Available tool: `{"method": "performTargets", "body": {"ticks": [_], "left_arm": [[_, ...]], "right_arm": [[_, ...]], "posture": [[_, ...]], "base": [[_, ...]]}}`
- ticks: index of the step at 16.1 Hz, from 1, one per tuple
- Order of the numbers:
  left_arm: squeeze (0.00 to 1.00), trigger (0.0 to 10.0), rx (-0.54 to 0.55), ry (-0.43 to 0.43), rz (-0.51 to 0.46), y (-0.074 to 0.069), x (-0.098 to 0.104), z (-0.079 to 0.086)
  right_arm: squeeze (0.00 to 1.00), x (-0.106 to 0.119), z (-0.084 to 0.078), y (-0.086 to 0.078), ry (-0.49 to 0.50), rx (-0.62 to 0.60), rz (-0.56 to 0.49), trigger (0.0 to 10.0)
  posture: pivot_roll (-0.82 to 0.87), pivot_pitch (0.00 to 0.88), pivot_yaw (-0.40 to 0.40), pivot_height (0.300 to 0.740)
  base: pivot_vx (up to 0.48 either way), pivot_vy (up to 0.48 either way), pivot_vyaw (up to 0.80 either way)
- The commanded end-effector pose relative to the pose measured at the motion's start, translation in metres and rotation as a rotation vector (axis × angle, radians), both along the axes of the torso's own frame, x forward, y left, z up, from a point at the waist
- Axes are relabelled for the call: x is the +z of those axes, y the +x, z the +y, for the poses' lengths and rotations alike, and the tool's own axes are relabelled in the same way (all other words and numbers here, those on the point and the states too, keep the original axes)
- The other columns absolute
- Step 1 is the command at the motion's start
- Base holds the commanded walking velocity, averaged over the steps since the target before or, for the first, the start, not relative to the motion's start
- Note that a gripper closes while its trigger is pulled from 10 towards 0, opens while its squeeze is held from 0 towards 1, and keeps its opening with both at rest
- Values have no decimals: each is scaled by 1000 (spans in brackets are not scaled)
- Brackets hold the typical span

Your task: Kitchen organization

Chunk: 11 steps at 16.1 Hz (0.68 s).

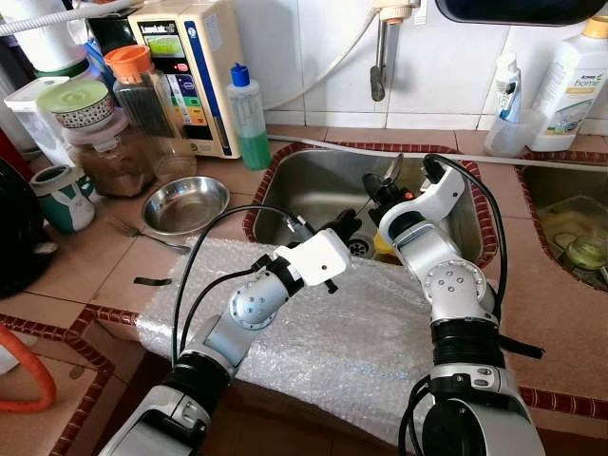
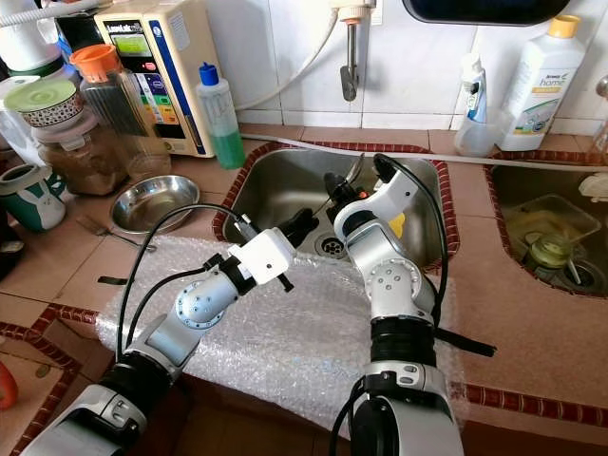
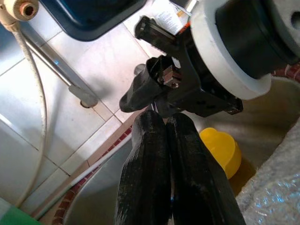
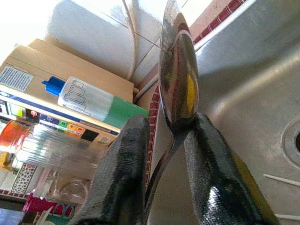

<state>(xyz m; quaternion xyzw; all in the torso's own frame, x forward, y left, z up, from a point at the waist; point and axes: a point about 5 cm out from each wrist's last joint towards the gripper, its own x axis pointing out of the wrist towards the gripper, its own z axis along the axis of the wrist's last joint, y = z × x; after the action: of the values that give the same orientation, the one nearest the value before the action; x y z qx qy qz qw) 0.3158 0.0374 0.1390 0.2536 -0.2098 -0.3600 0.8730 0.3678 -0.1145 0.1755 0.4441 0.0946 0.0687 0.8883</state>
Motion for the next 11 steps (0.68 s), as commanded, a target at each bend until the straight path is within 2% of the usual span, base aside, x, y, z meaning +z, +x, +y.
{"method": "performTargets", "body": {"ticks": [1, 11], "left_arm": [[0, 0, -43, -41, -89, -2, 17, -5], [0, 0, -25, -16, -92, -1, 13, -5]], "right_arm": [[0, -8, -7, 1, -26, -25, 50, 0], [0, -6, -4, 1, -9, -3, 51, 0]], "posture": [[-3, 8, 126, 740], [-3, 1, 124, 740]], "base": [[0, 0, 0], [0, 0, 0]]}}
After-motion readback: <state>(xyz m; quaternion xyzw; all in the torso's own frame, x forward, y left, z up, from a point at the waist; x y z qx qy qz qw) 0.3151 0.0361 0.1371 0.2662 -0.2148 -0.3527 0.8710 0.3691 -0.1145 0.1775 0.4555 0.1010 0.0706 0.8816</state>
